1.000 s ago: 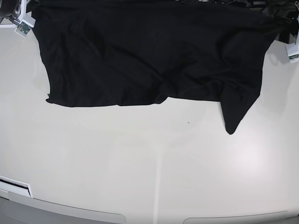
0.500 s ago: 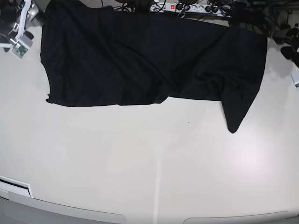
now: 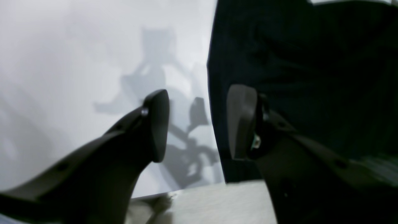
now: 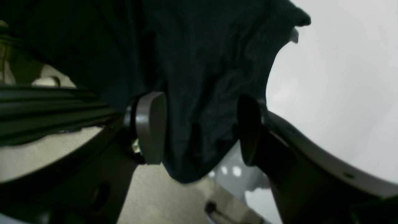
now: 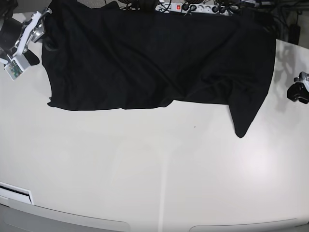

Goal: Layout the t-shirt on the table in an organized manner, then fold the t-shirt properly
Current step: 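Grasp the shirt's corners with both grippers and pull them apart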

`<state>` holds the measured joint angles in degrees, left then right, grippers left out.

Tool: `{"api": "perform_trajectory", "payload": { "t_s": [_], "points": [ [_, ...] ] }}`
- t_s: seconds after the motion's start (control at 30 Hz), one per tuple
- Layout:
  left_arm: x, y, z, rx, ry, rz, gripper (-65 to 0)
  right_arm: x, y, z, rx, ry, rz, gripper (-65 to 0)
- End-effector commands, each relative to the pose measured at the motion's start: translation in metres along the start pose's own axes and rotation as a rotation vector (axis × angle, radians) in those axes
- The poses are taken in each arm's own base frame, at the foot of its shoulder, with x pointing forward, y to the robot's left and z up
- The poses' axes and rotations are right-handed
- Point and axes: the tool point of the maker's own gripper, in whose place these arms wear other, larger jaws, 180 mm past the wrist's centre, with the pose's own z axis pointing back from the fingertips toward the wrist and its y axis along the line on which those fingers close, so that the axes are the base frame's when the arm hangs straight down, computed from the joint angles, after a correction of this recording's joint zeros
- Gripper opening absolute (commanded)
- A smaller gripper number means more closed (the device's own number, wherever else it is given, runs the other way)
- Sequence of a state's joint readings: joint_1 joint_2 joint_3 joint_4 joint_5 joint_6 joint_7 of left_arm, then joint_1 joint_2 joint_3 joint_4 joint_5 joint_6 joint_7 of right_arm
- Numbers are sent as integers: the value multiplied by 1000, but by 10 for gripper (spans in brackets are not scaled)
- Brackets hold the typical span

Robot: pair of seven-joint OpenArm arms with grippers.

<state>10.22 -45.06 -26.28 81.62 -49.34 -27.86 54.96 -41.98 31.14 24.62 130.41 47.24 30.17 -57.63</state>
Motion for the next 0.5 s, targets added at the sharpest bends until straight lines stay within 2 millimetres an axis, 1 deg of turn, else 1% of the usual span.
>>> {"api": "perform_trajectory", "payload": {
  "t_s": [0.0, 0.1, 0.23, 0.37, 0.47],
  "points": [
    [21, 10, 5, 6, -68, 7, -337, 10, -2, 2, -6, -39, 8, -273],
    [19, 25, -10, -7, -104, 118, -336, 18, 0, 0, -5, -81, -14, -273],
    [12, 36, -29, -43, -128, 232, -336, 24, 5, -3, 3, -115, -27, -273],
    [8, 28, -58, -93, -112, 293, -336, 24, 6, -3, 4, -120, -29, -273],
    [6, 22, -81, -93, -95, 296, -336, 24, 6, -3, 4, -119, -31, -273]
  ]
}}
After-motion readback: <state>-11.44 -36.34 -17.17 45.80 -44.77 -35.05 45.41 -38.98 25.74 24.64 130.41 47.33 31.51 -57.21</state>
